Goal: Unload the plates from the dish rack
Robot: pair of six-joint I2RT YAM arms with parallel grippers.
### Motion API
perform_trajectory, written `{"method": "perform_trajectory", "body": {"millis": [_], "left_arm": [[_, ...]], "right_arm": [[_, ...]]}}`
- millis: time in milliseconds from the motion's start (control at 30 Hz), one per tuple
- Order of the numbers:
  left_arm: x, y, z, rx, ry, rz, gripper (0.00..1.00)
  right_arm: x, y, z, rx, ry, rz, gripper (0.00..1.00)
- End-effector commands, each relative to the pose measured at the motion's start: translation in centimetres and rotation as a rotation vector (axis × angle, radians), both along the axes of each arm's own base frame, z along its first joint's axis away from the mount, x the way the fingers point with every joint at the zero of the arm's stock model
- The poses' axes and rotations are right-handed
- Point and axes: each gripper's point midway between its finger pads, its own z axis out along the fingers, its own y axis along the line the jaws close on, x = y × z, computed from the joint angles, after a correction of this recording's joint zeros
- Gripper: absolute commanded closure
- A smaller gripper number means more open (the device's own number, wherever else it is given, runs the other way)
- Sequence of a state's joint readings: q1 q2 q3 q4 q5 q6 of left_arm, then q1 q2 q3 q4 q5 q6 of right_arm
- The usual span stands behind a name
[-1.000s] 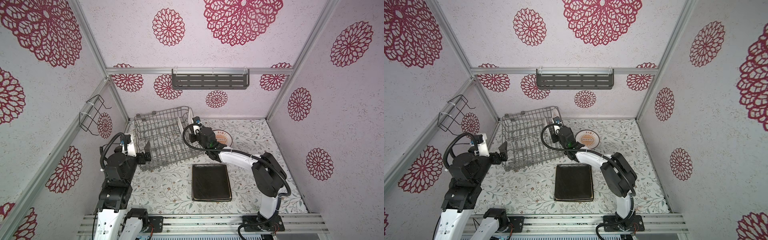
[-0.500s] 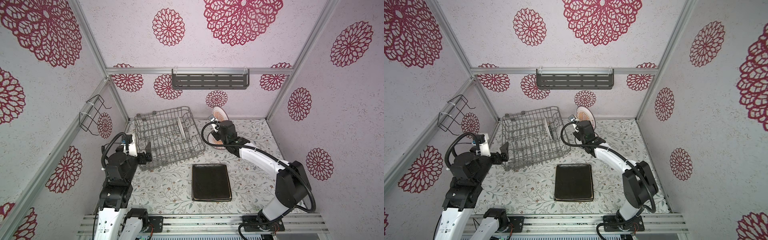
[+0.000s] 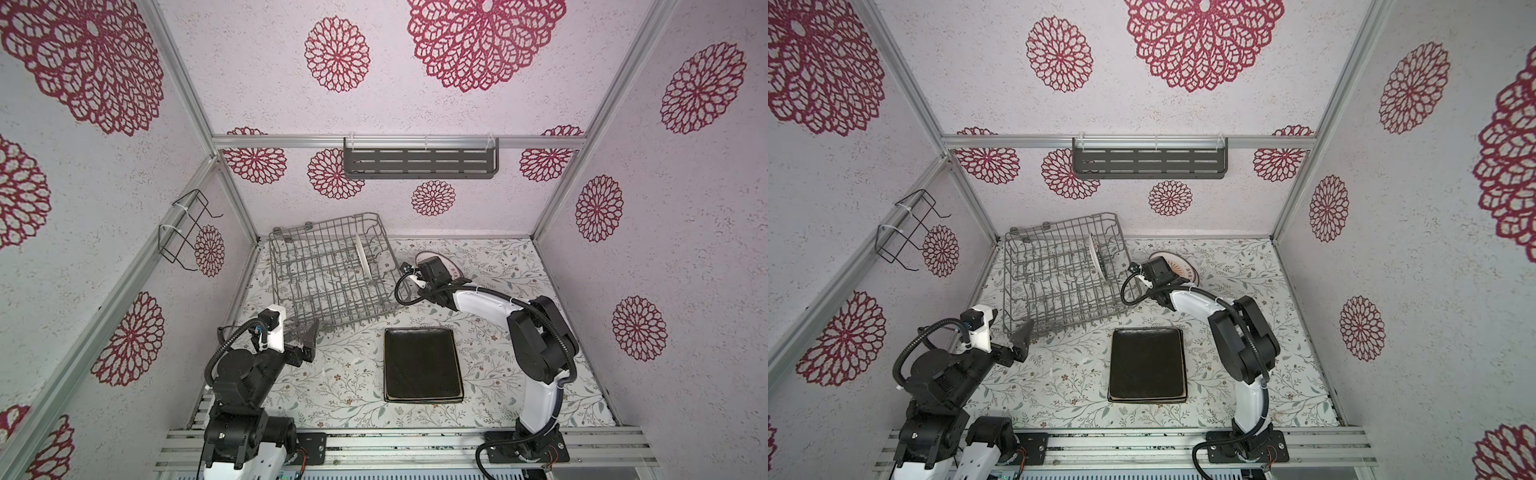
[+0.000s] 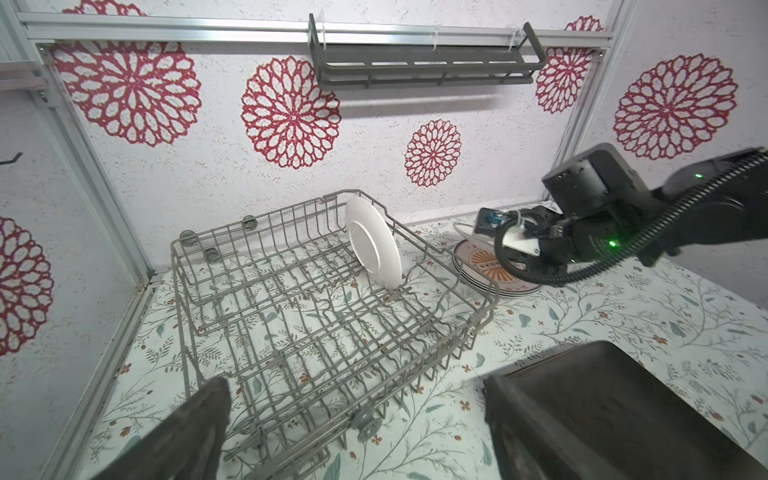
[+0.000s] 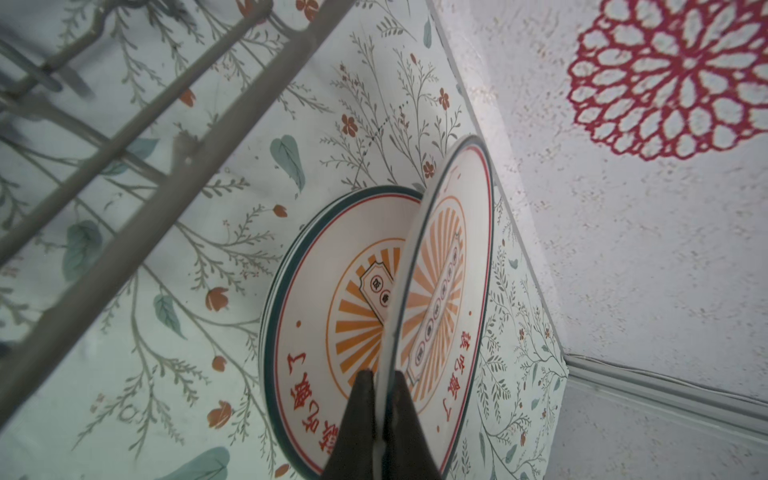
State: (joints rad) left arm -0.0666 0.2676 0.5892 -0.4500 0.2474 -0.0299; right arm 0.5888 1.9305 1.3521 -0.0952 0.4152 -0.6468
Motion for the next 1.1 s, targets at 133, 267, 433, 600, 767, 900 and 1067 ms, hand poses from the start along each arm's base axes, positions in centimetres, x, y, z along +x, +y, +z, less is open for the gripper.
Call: {"method": "perform_trajectory", "body": {"millis": [133, 267, 433, 600, 767, 900, 1067], "left_arm": [[-1.8, -2.0, -1.8, 0.011, 0.095, -0.131, 0.03], [-1.7, -2.8, -2.1, -0.001, 0.114, -0.173, 0.03], [-1.8, -3.2, -2.3, -0.001, 0.122, -0.190, 0.03], [-1.6, -3.4, -2.5, -0.001, 0.128, -0.198, 0.03], [-1.5, -3.3, -2.7, 0.001, 0.132, -0.194, 0.03], [-1.6, -3.3, -2.6, 0.004, 0.129, -0.192, 0.03], [-1.7, -3.1, -2.5, 0.005, 0.118, -0.185, 0.03]], "right_arm": [[1.2, -0.7, 0.3, -0.097, -0.009, -0.017, 0.99], [0.9, -1.1, -0.4, -0.117, 0.012, -0.028, 0.99], [0.2, -1.7, -1.3, -0.143, 0.040, -0.036, 0.97], [-0.6, -1.4, -2.3, -0.156, 0.068, -0.032, 0.90], [-0.9, -1.0, -2.8, -0.163, 0.081, -0.031, 0.84], [-1.3, -0.6, -3.0, -0.170, 0.092, -0.030, 0.78], [-1.6, -1.1, -3.0, -0.191, 0.104, -0.056, 0.53]]}}
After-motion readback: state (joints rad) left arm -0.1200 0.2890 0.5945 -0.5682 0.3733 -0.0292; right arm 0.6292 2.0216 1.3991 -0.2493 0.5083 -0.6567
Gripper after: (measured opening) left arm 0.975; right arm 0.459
